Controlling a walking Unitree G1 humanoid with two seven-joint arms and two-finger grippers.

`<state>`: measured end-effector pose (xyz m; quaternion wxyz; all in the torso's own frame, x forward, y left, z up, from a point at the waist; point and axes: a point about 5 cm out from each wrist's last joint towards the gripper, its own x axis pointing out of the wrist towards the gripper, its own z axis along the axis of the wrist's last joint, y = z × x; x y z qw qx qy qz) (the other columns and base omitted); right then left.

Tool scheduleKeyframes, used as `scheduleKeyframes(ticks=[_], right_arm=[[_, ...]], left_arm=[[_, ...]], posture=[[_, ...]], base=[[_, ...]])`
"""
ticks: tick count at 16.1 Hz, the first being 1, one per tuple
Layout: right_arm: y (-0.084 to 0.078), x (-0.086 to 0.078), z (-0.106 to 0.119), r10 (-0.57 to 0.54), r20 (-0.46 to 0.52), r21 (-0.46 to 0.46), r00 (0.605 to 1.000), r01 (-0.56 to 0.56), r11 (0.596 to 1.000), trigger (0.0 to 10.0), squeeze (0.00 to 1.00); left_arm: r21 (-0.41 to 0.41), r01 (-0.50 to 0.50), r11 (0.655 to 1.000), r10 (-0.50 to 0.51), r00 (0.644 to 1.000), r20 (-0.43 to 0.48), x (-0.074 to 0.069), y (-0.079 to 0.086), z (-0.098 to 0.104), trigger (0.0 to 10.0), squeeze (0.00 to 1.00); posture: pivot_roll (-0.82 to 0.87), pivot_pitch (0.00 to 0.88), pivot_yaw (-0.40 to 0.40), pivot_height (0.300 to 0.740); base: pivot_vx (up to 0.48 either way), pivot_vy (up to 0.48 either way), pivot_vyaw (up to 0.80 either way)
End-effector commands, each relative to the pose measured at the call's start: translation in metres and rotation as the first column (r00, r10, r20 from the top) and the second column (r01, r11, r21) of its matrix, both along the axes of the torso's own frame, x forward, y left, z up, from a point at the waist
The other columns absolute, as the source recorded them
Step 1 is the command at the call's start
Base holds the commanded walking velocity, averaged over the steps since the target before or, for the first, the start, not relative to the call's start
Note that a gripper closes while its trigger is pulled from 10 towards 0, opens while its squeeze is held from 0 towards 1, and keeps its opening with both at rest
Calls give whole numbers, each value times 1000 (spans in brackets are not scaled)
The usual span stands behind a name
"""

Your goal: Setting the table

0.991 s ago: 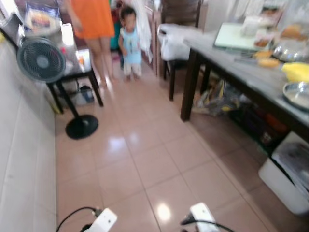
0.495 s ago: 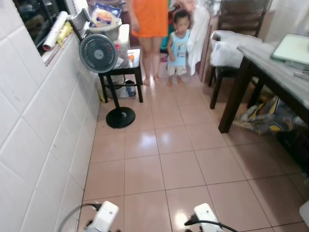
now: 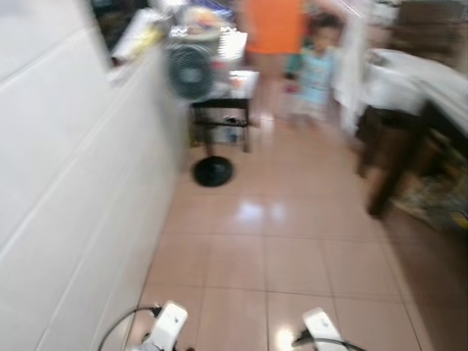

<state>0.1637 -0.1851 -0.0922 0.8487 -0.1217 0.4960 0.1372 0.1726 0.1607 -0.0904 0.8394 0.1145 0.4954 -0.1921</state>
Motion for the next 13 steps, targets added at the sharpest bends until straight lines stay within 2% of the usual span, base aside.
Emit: scheduleKeyframes(ticks=[1,7,9,13], right_arm=[[10,6,2,7,22,22,1000,-7,1000,10000,0],[6,5,2,-30,36,27,999,29,999,10000,0],[11,9,3,-35,49,38,998,33,999,10000,0],[19,11,3,-57,56,53,997,54,997,10000,0]], left_arm=[[22,10,1000,-10,1000,-6,2,9,1,10000,0],[-18,38,999,-38,999,-8,5,-5,2,10000,0],[-32,35,999,-35,999,4,10,-5,5,10000,0],[-14,44,999,-44,999,-4,10,1,5,10000,0]], posture=[[-3,0,6,740],[-7,0,-4,740],[20,0,21,740],[43,0,42,740]], base=[[0,0,0],[0,0,0],[0,0,0],[305,0,0]])
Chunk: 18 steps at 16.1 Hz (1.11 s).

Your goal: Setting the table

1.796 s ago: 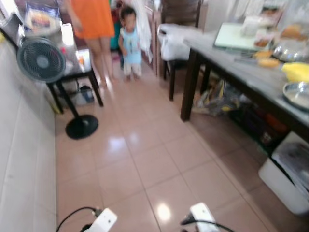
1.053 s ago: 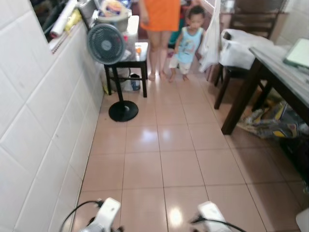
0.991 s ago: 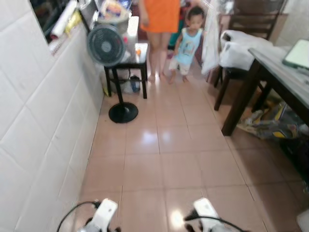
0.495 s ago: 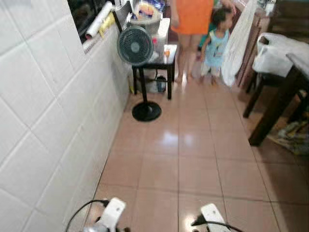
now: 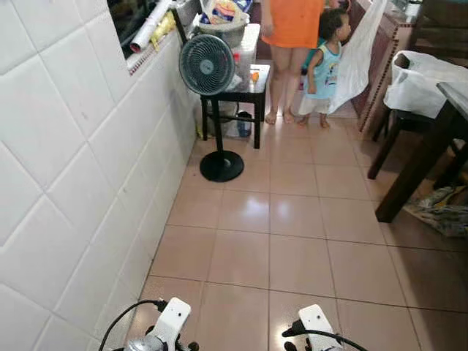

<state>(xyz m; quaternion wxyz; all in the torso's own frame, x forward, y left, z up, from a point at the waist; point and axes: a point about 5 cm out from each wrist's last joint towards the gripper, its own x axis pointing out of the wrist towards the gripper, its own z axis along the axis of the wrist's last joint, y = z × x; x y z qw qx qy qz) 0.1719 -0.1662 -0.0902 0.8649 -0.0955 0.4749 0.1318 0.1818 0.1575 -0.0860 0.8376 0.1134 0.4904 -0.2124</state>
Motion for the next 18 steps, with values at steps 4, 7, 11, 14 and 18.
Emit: scheduleKeyframes(ticks=[4,7,11,14,18], right_arm=[[8,3,1,-28,14,19,1000,28,999,10000,0],[9,3,1,-29,17,24,999,29,999,10000,0],[5,2,1,-24,13,12,1000,24,1000,10000,0],[-5,-1,0,-17,8,-8,1000,17,1000,10000,0],[-17,1,3,-34,27,-26,999,35,999,10000,0]], left_arm=[[29,11,1000,-11,1000,-4,2,6,1,10000,0],[31,2,1000,-2,1000,-2,2,4,1,10000,0],[13,-2,1000,3,1000,-3,2,-2,0,10000,0],[-10,-20,1000,20,1000,-11,-2,-5,-2,10000,0],[-13,-16,1000,15,1000,-25,-10,1,-4,10000,0]], posture=[[44,0,47,740],[41,0,42,740],[31,0,29,740],[15,0,11,740],[1,0,-5,740]], base=[[315,0,0],[310,0,0],[306,0,0],[305,0,0],[305,0,0]])
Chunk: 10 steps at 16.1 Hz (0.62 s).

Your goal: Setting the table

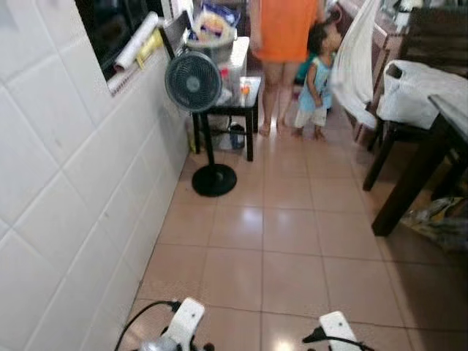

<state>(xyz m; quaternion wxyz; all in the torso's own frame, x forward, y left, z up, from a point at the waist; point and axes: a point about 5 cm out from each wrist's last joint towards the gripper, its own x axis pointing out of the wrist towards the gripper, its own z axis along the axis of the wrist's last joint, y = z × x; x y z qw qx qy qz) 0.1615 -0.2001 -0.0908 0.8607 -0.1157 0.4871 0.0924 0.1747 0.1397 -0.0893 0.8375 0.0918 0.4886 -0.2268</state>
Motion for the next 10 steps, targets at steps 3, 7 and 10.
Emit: scheduleKeyframes(ticks=[3,7,10], right_arm=[[15,15,5,17,47,49,999,-20,999,10000,0],[16,18,7,24,58,53,998,-27,998,10000,0],[18,22,8,31,70,62,997,-36,997,10000,0]], left_arm=[[37,-26,999,26,1000,-17,-4,19,-1,10000,0],[39,-33,999,34,999,-16,-4,21,-1,10000,0],[44,-43,998,43,999,-10,-2,23,0,10000,0]], posture=[[-2,0,-11,740],[-2,0,-17,740],[0,0,-20,740]], base=[[304,0,0],[306,0,0],[305,0,0]])
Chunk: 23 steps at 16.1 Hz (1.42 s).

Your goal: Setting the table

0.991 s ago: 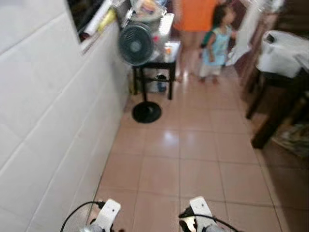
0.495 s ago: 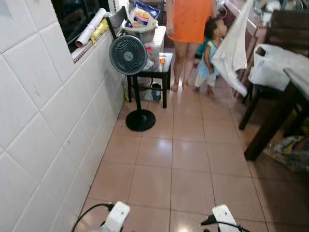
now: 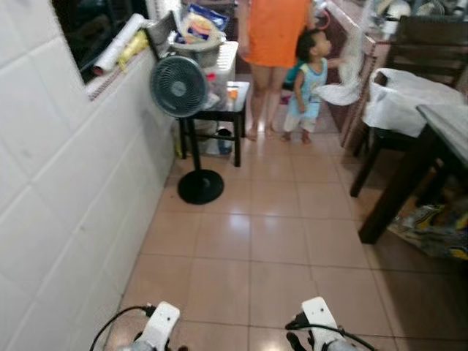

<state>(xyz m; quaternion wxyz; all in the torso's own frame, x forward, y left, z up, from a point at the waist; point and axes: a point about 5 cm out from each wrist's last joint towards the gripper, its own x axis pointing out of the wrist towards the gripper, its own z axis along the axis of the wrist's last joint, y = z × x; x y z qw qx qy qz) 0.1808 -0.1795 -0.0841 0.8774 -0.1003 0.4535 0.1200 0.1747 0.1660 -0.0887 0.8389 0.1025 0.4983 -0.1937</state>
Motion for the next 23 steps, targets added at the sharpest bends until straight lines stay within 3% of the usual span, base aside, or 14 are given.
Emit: scheduleKeyframes(ticks=[1,17,23], right_arm=[[-1,3,2,4,6,2,1000,-4,1000,10000,0],[1,0,0,21,-2,-2,1000,-21,1000,10000,0],[-2,-4,-2,23,-14,-12,1000,-23,1000,10000,0]], left_arm=[[-10,0,1000,0,1000,-6,-2,-1,-1,10000,0],[23,12,1000,-12,1000,-18,-4,4,-2,10000,0],[27,17,999,-17,1000,-15,-4,0,-2,10000,0]], posture=[[0,0,-20,740],[-8,0,3,740],[-5,0,3,740]], base=[[304,0,0],[296,0,0],[216,316,0]])
